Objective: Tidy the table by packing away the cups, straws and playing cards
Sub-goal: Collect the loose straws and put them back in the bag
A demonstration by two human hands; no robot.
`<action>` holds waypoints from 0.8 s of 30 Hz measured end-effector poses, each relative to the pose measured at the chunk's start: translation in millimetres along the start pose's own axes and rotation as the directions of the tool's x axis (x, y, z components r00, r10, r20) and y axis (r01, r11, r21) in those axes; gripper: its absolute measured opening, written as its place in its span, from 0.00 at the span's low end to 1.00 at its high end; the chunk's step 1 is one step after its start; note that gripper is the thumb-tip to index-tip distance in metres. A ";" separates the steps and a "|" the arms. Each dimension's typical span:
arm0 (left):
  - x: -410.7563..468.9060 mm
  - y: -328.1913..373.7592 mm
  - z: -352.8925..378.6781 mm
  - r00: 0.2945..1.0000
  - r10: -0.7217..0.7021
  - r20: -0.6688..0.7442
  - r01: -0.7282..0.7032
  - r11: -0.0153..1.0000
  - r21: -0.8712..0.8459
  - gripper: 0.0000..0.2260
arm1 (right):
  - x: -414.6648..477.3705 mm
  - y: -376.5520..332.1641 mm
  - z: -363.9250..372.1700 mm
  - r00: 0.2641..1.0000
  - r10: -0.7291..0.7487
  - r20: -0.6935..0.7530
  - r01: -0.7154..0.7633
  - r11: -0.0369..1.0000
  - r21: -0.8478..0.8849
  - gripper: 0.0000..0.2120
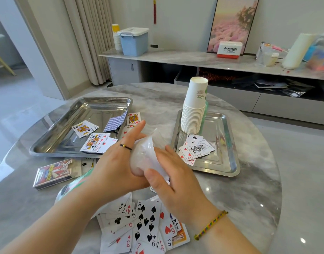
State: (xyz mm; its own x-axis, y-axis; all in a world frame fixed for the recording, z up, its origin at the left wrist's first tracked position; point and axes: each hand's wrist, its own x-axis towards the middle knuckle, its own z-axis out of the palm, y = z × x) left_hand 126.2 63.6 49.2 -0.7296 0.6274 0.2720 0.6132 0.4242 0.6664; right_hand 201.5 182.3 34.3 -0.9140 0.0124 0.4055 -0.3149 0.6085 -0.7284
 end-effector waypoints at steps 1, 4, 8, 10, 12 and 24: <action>-0.6 0.1 0.7 1.000 0.005 0.006 -0.005 1.000 0.003 0.40 | -0.4 -1.1 -2.4 0.999 0.031 0.028 -0.032 0.998 0.049 0.22; -0.2 2.1 2.4 1.000 0.002 0.007 -0.001 1.000 -0.003 0.39 | -1.1 -3.1 -4.7 0.994 0.110 0.029 -0.113 0.980 0.164 0.20; 1.2 -1.1 2.8 0.999 0.026 -0.033 -0.026 1.000 0.010 0.43 | -1.9 2.4 -8.2 0.966 0.192 -0.172 -0.143 0.954 0.264 0.15; 2.0 -2.6 1.4 0.999 0.024 -0.035 -0.024 1.000 -0.002 0.42 | -0.7 3.9 -10.5 0.970 0.192 -0.150 -0.150 0.955 0.256 0.14; 4.0 -3.4 -0.7 1.000 0.005 -0.030 -0.006 1.000 -0.025 0.40 | 0.1 5.7 -9.5 0.987 0.131 -0.092 -0.117 0.982 0.147 0.16; 0.5 -1.3 5.7 1.000 0.012 0.024 -0.012 1.000 0.014 0.42 | 0.3 2.5 -4.0 0.995 0.094 -0.039 -0.094 0.996 0.004 0.31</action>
State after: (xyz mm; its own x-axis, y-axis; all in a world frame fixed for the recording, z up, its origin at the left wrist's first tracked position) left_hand 126.7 67.1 44.5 -0.7149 0.6477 0.2634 0.6262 0.4255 0.6533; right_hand 201.4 186.9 34.8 -0.9289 0.1003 0.3566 -0.2289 0.6014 -0.7655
